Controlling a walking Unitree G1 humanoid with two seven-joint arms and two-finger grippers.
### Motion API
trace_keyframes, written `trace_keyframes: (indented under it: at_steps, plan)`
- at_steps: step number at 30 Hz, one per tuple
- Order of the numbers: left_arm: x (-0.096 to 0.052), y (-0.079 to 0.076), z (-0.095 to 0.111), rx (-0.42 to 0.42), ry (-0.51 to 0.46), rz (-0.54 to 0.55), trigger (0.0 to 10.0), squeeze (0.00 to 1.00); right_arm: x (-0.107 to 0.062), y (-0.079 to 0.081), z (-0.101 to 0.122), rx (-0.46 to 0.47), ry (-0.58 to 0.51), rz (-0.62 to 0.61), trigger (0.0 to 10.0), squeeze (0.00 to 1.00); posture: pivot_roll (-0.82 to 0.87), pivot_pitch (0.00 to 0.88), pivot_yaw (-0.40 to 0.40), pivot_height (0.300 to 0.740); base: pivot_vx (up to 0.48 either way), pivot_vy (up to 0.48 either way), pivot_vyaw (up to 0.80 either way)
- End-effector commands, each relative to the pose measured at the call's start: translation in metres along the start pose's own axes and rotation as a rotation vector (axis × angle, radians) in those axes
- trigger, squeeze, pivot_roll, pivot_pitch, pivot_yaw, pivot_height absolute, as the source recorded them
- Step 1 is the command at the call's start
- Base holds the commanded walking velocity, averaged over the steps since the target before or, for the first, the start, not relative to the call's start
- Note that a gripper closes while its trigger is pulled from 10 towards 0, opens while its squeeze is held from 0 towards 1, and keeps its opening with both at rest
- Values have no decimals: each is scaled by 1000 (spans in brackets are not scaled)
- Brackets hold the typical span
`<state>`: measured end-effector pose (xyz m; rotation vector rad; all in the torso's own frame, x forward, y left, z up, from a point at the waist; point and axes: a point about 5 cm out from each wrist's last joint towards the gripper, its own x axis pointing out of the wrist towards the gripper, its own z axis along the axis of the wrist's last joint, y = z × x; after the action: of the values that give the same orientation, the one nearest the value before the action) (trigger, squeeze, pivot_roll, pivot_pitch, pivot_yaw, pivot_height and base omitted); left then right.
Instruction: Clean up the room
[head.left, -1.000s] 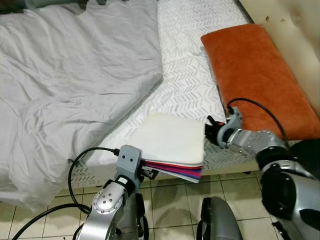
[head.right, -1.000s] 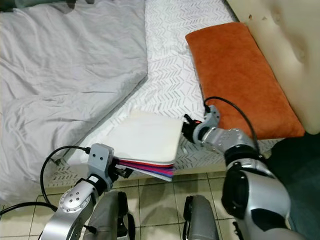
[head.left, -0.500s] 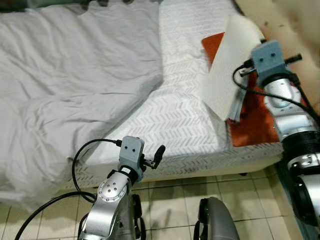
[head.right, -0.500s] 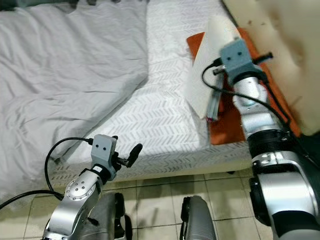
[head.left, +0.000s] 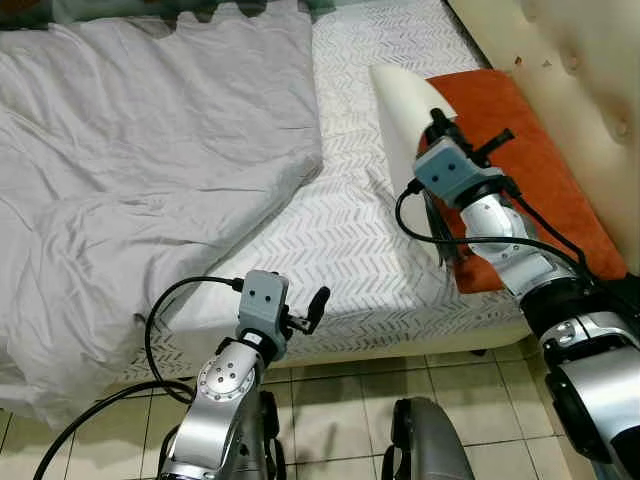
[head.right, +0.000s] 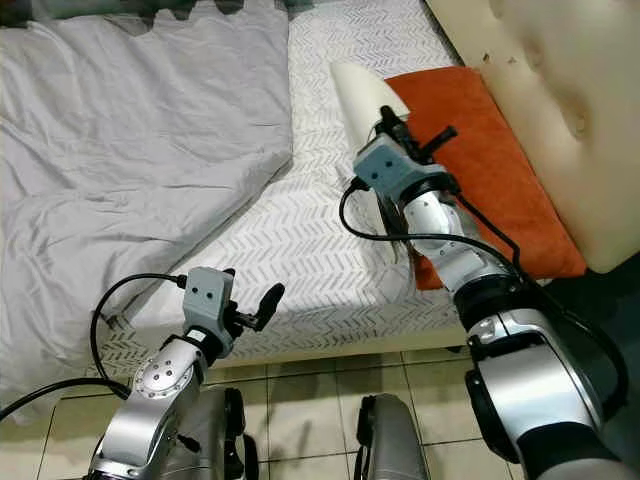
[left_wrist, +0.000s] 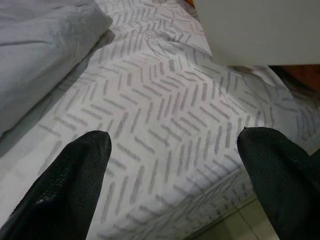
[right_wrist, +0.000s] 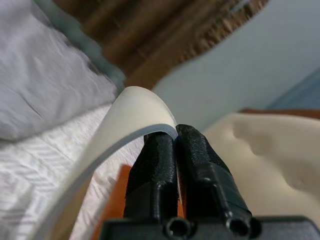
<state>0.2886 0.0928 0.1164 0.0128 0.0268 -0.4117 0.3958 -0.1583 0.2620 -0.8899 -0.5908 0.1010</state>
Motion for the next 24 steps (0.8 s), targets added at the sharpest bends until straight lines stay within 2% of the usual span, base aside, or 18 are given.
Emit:
trace_keyframes:
  at_steps: [1,2,3,4,6,7,8,10,11,12,13,14,17,19,21,22,23,24]
  plan:
    - [-3,2,-10,-7,33,12,10000,0,13,-11,18,110,-75,-16,10000,0,32,186,17,635,0,0,0]
    - [-2,2,-10,-7,32,13,10000,0,18,-16,23,211,-75,-14,10000,0,32,180,16,635,0,0,0]
    - [-2,2,-10,-7,32,13,10000,0,18,-16,23,211,-75,-14,10000,0,32,180,16,635,0,0,0]
    - [-1,2,-10,-6,30,13,10000,0,28,-24,26,425,-38,-15,10000,0,29,171,16,635,0,0,0]
    - [1,1,-9,-6,27,11,10000,0,33,-29,25,578,6,-23,10000,0,27,165,15,635,0,0,0]
    - [1,1,-9,-7,23,8,10000,0,36,-34,22,700,31,-35,10000,0,25,161,14,635,0,0,0]
    - [2,1,-9,-7,21,7,10000,0,38,-36,21,778,41,-40,10000,0,25,161,14,635,0,0,0]
    - [2,1,-9,-7,21,6,10000,0,39,-38,20,834,49,-41,10000,0,23,158,13,635,0,0,0]
    - [4,1,-10,-9,22,6,10000,0,37,-42,3,1071,149,-100,10000,0,20,150,11,635,0,0,0]
    - [4,1,-10,-9,22,6,10000,0,37,-42,3,1071,149,-100,10000,0,20,150,11,635,0,0,0]
    - [5,1,-10,-10,22,5,10000,0,33,-40,-7,1171,208,-120,10000,0,21,147,10,635,0,0,0]
    - [5,1,-10,-11,23,6,10000,0,24,-30,-22,1284,317,-130,10000,0,22,146,10,635,0,0,0]
    - [5,2,-11,-18,25,7,10000,0,2,-1,-46,1454,532,-124,10000,0,24,145,10,635,0,0,0]
    - [4,2,-12,-25,29,13,10000,0,-23,29,-62,1579,726,-128,10000,0,24,146,10,635,0,0,0]
    - [4,3,-13,-34,33,15,10000,0,-65,79,-75,1694,1013,-90,10000,0,27,147,8,635,0,0,0]
    - [4,3,-13,-34,33,15,10000,0,-65,79,-75,1694,1013,-90,10000,0,27,147,8,635,0,0,0]
    - [4,3,-14,-41,34,16,10000,0,-109,124,-78,1736,1233,-47,10000,0,29,146,-2,635,0,0,0]
    - [4,3,-14,-41,34,16,10000,0,-109,124,-78,1736,1233,-47,10000,0,29,146,-2,635,0,0,0]
